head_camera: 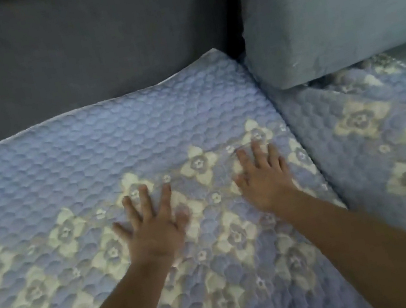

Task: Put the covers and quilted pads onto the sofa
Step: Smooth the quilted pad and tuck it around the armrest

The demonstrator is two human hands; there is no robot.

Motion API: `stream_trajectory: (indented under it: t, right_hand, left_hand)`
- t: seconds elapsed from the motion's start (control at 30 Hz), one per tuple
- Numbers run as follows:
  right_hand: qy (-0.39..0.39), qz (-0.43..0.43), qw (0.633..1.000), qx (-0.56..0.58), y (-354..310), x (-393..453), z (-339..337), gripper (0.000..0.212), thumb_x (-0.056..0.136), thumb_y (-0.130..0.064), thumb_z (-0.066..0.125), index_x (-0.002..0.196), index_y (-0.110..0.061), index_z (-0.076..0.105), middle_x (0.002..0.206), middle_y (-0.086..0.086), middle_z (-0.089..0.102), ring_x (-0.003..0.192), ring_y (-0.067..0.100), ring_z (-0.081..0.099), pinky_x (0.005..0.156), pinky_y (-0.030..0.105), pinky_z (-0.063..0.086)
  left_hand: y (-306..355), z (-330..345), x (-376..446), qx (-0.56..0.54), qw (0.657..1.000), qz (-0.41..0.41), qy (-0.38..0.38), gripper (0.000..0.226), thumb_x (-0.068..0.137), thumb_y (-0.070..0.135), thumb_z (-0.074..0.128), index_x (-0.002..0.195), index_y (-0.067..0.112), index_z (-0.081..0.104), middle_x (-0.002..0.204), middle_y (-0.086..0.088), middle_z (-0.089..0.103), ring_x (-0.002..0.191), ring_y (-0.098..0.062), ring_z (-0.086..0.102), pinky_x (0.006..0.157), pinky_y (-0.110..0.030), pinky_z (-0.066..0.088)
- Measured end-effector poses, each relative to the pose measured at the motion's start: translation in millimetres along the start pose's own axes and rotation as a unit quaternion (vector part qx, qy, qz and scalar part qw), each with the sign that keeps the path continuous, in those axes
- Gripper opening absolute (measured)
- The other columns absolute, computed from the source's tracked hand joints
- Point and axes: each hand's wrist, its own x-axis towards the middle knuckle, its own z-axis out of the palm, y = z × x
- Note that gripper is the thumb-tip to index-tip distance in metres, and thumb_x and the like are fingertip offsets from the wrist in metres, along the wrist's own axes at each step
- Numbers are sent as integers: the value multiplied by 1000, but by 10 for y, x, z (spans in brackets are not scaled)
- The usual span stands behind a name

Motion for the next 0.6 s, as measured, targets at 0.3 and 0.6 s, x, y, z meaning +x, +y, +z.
stream_trajectory:
  t: [0.3, 0.6]
  right_hand:
    - [76, 34, 996, -7, -261, 1609, -643, 71, 97, -69, 9, 157, -39, -11, 166, 0, -19, 151, 36, -16, 122, 55, -5]
    - [364, 4, 930, -40, -364, 2628, -946, 29, 99, -28, 47, 105, -1, 56, 105, 28, 54, 89, 43, 55, 70, 48, 46]
  left_hand:
    - [53, -586, 1669, -10, 996, -19, 84, 75, 86, 80, -4, 152, 49, -21, 166, 3, -23, 151, -36, -24, 114, -71, -8]
    - [183, -878, 2625, -16, 989, -44, 139, 71, 89, 74, 3, 154, 47, -5, 168, 3, 0, 154, -29, -9, 116, -69, -2]
